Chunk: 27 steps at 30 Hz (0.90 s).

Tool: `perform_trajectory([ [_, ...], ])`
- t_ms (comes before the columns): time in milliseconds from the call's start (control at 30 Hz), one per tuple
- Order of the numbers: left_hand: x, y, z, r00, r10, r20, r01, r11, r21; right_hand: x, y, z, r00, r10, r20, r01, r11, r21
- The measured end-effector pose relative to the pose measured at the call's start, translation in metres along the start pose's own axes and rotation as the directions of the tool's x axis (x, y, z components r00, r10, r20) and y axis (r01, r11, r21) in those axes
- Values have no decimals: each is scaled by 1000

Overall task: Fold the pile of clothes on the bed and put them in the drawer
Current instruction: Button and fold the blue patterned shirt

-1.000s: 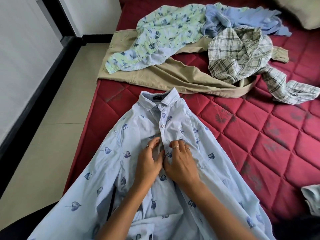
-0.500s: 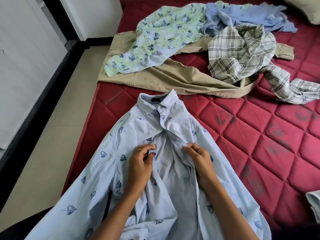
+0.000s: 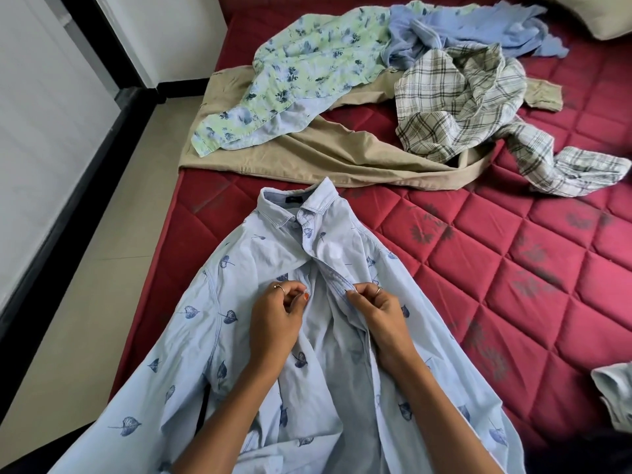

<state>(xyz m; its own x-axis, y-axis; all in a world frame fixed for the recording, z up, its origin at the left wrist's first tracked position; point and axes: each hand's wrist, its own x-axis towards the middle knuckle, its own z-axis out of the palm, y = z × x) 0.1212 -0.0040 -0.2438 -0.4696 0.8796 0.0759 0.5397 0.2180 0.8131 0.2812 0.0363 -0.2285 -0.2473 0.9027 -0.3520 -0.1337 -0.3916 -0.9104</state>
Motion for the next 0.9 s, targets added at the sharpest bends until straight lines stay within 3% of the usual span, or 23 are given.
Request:
perform_trajectory([
  [267,-6,18,-5,997,69,20,-71,995,75,-3,2,1,999,-34,31,35,999,-34],
  [433,-19,35,-4,996,85,31,-86,995,40,-4,10,11,983,-180,31,182,956,-228],
  [533,-26,40,1,998,18,68,-19,1000,11,-6,15,14,970,-233,63,240,900,-364],
  [733,-26,42,2,977,-168,133,177,982,-60,-10,16,14,951,-300,75,299,832,-467],
  [900,-22,38,1,969,-203,138,216,972,-89,-11,17,14,923,-374,88,361,765,-534],
])
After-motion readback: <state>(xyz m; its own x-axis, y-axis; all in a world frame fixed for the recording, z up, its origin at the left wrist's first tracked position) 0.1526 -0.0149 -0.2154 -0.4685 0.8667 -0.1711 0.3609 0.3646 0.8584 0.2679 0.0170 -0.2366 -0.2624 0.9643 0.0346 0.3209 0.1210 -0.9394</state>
